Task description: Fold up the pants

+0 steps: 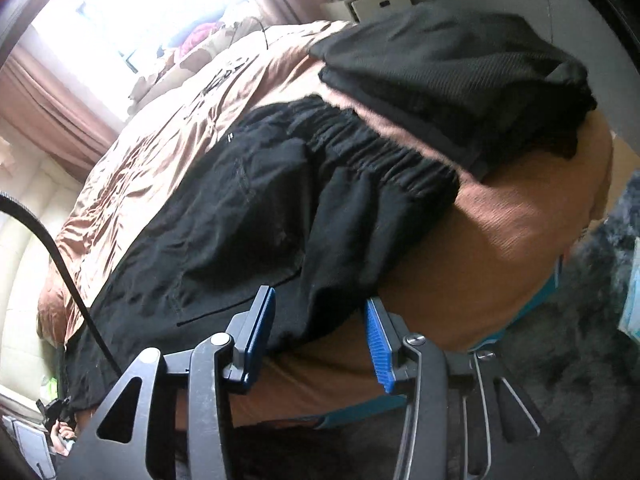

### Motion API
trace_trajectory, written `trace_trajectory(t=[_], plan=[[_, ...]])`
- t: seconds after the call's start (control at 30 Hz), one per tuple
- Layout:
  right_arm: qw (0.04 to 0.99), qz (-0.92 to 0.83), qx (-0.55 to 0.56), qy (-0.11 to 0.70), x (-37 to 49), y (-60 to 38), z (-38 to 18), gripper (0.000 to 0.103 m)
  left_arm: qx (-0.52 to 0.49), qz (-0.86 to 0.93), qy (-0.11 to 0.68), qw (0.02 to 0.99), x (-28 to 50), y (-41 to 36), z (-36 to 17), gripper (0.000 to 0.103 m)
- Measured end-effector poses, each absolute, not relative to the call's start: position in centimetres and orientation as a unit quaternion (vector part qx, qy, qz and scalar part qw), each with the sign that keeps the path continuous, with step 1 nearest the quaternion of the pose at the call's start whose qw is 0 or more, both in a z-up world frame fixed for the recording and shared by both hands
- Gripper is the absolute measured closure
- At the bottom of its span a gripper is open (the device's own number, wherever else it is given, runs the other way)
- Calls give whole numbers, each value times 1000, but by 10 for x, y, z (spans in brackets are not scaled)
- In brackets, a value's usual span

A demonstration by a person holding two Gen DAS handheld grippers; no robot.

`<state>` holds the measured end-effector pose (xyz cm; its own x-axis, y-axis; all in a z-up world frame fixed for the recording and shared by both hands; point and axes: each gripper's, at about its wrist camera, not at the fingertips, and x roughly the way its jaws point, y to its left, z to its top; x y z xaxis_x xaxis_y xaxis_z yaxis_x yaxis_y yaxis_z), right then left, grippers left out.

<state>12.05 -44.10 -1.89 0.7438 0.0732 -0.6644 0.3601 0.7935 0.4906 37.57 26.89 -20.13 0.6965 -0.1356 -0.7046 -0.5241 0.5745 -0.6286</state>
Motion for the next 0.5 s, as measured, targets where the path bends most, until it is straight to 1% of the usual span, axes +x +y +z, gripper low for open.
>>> trace_trajectory(t=[0.23,0.5], plan=[[898,-93,276,329,93,-429,5,61,-449,122,356,811,379,280,-199,78],[915,-61,239,319,103,-397,35,61,-466,114,317,818,363,299,-182,78]])
